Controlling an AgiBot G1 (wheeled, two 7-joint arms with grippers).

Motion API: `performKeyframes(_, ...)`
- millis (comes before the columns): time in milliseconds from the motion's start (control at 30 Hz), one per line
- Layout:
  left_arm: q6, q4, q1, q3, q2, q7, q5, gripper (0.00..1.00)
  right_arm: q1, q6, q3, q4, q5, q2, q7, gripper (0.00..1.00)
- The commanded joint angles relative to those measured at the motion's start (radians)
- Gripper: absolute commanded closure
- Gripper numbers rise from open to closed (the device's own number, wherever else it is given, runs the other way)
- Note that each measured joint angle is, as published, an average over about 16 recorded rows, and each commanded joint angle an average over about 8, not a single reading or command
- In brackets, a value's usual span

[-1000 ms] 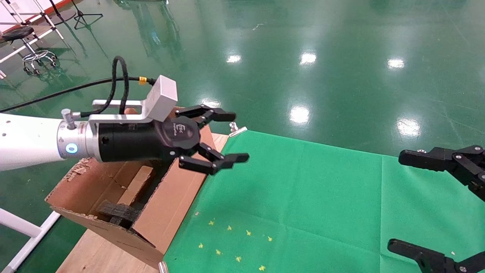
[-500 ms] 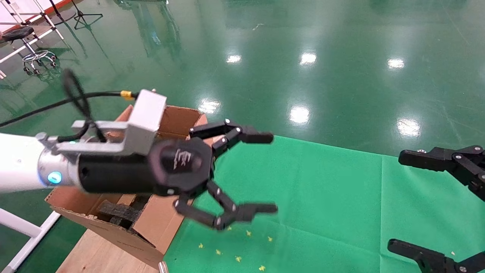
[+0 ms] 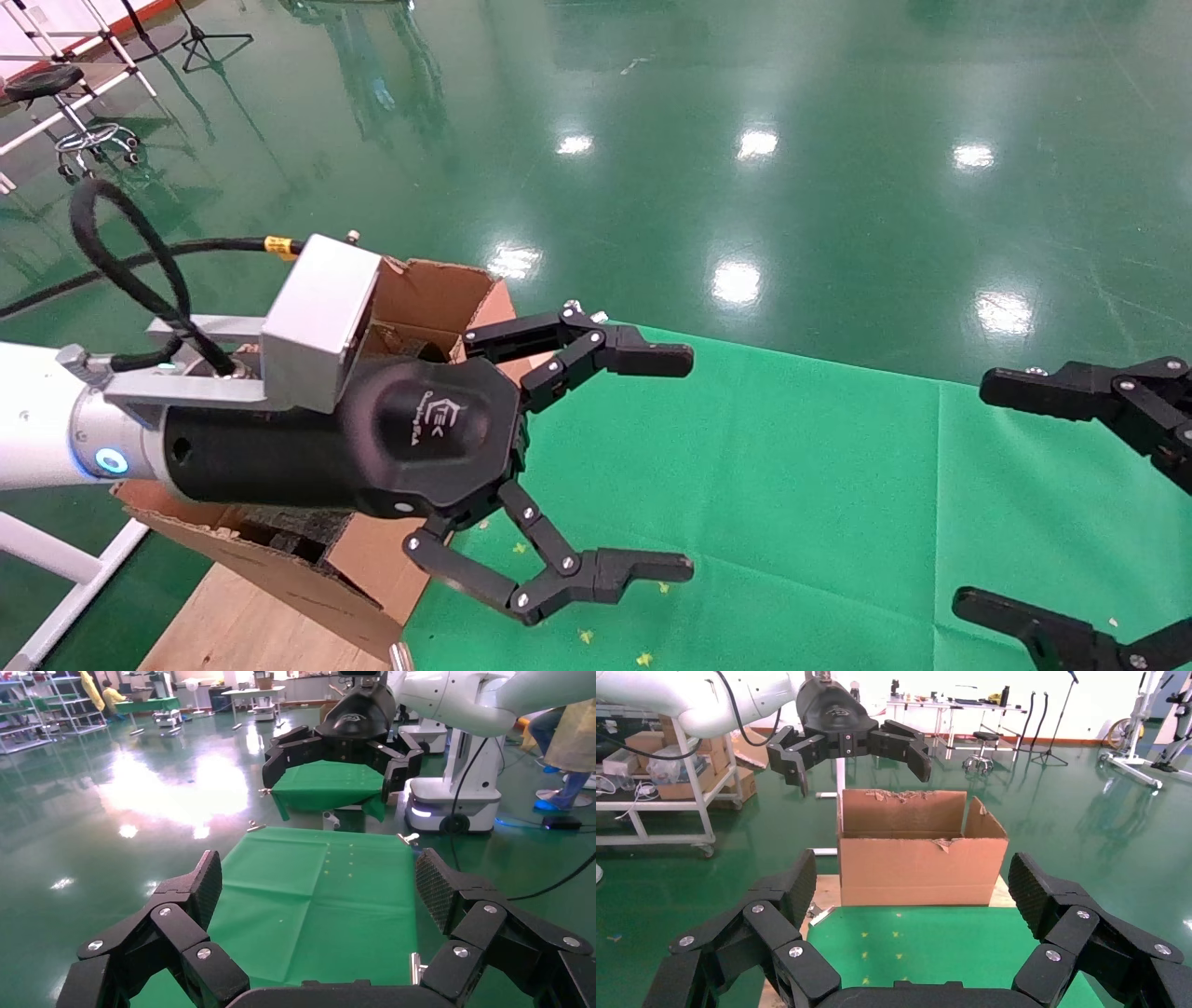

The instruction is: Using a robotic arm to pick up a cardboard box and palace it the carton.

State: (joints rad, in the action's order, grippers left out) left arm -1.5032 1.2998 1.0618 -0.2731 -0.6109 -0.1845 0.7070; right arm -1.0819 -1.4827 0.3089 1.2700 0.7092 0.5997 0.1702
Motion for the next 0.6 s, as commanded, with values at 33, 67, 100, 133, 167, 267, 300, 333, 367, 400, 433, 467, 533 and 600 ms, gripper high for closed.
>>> performKeyframes(33,0.001,-0.003,0.002,-0.001,0.0,0.0,0.004,0.0,0.0,0.0,0.0,0.0,0.0,0.0,0.0,0.0)
performKeyframes(67,0.002,-0.004,0.003,-0.001,0.0,-0.001,0.006,0.0,0.0,0.0,0.0,0.0,0.0,0.0,0.0,0.0)
performKeyframes(100,0.002,-0.005,0.004,-0.002,0.0,-0.001,0.007,0.0,0.0,0.0,0.0,0.0,0.0,0.0,0.0,0.0)
performKeyframes(133,0.003,-0.006,0.005,-0.002,0.0,-0.001,0.009,0.0,0.0,0.0,0.0,0.0,0.0,0.0,0.0,0.0)
performKeyframes(167,0.003,-0.007,0.005,-0.003,0.0,-0.001,0.01,0.0,0.0,0.0,0.0,0.0,0.0,0.0,0.0,0.0)
performKeyframes(267,0.005,-0.009,0.007,-0.004,0.0,-0.001,0.013,0.0,0.0,0.0,0.0,0.0,0.0,0.0,0.0,0.0)
performKeyframes(300,0.005,-0.01,0.007,-0.004,0.0,-0.002,0.014,0.0,0.0,0.0,0.0,0.0,0.0,0.0,0.0,0.0)
performKeyframes(333,0.005,-0.01,0.008,-0.004,0.0,-0.002,0.015,0.0,0.0,0.0,0.0,0.0,0.0,0.0,0.0,0.0)
performKeyframes(367,0.005,-0.011,0.008,-0.004,0.0,-0.002,0.016,0.0,0.0,0.0,0.0,0.0,0.0,0.0,0.0,0.0)
performKeyframes(400,0.006,-0.011,0.008,-0.004,0.0,-0.002,0.016,0.0,0.0,0.0,0.0,0.0,0.0,0.0,0.0,0.0)
performKeyframes(433,0.006,-0.012,0.009,-0.005,0.0,-0.002,0.017,0.0,0.0,0.0,0.0,0.0,0.0,0.0,0.0,0.0)
performKeyframes(467,0.006,-0.012,0.009,-0.005,0.0,-0.002,0.018,0.0,0.0,0.0,0.0,0.0,0.0,0.0,0.0,0.0)
performKeyframes(533,0.006,-0.013,0.01,-0.005,0.0,-0.002,0.019,0.0,0.0,0.0,0.0,0.0,0.0,0.0,0.0,0.0)
performKeyframes(600,0.007,-0.014,0.01,-0.005,0.0,-0.002,0.02,0.0,0.0,0.0,0.0,0.0,0.0,0.0,0.0,0.0)
